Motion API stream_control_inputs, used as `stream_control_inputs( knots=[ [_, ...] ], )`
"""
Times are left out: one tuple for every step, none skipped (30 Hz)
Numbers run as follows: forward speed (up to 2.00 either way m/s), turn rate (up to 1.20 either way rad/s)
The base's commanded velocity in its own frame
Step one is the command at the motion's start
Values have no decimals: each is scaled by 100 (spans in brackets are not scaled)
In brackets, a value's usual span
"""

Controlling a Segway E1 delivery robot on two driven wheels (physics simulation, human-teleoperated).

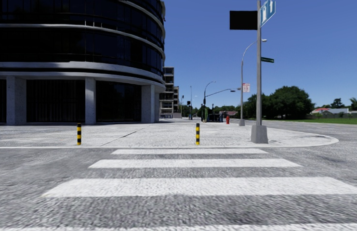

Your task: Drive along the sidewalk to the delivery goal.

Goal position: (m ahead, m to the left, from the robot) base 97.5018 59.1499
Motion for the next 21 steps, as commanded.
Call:
stream_control_inputs(
  knots=[
    [200,43],
    [200,43],
    [200,0],
    [200,0],
    [200,0],
    [200,0],
    [200,0],
    [200,0],
    [200,0],
    [200,0],
    [200,0],
    [200,0],
    [200,0],
    [200,0],
    [200,0],
    [200,0],
    [200,0],
    [200,0],
    [200,0],
    [200,0],
    [200,0]
  ],
)
